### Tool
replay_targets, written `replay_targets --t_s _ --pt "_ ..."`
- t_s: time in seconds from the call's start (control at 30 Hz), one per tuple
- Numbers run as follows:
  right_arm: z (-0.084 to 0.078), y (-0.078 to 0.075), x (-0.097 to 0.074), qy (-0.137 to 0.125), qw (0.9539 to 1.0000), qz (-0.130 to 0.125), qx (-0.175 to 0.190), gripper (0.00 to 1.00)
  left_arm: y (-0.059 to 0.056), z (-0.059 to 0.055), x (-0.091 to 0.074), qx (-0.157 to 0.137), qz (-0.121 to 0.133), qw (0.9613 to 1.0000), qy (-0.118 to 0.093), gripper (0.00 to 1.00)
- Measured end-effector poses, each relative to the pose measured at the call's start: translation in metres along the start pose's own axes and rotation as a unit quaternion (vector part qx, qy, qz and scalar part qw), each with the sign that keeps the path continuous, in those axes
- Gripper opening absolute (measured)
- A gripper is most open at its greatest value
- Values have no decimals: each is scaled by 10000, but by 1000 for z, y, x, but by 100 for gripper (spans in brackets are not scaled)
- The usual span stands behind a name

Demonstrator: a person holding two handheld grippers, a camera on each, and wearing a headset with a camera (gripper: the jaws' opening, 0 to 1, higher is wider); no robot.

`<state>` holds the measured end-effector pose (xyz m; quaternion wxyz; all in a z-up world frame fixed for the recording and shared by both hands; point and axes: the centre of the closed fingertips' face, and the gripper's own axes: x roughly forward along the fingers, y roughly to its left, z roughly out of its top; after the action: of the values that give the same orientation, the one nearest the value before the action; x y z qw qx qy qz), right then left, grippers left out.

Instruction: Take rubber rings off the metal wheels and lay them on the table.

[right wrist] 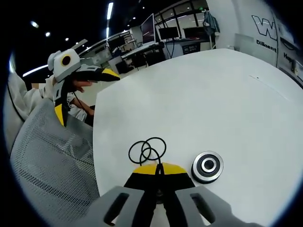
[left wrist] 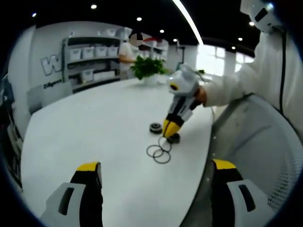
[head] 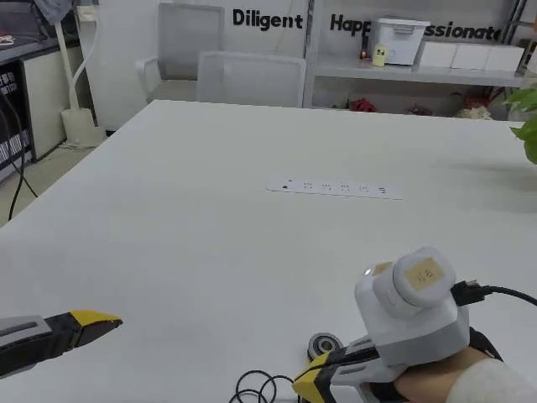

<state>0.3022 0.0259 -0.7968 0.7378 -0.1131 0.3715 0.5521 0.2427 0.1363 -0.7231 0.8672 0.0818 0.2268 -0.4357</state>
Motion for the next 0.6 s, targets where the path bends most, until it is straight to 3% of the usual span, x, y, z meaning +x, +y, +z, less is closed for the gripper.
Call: replay_targets --t_s 0.6 --pt "3 -12 -5 -107 9997 -202 97 3 0 0 -1 -1 25 10000 28 97"
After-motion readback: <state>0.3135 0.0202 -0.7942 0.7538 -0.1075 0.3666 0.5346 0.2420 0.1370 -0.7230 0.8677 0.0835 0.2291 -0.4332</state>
